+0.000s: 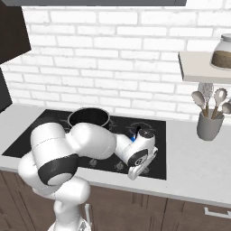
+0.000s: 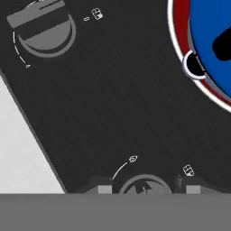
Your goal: Pick the kettle from the counter and place it on a stove burner. Then turn the burner on.
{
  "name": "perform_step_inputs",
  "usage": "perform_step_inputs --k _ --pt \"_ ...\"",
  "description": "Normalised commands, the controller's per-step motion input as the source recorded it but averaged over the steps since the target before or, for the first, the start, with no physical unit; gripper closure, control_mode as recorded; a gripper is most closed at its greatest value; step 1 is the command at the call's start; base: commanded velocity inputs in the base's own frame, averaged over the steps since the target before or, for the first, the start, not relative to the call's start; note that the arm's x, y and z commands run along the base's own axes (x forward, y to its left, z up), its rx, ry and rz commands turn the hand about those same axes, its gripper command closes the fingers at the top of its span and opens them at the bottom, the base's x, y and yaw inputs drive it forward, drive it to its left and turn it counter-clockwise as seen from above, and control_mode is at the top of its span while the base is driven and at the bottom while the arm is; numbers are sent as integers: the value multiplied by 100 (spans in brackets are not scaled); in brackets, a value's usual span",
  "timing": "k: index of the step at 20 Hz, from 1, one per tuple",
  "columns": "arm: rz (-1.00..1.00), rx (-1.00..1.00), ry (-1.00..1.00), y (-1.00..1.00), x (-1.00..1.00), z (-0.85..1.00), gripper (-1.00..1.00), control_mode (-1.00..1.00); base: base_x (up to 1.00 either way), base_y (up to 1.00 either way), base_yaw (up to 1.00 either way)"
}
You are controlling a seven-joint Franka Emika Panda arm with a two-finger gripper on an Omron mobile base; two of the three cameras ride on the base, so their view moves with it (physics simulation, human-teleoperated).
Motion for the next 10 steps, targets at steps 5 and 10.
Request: perform_step_inputs --k 5,10 --pt "39 -1 -17 0 -37 7 100 -100 0 0 0" --pt "3 0 0 0 -1 0 -100 -100 0 0 0"
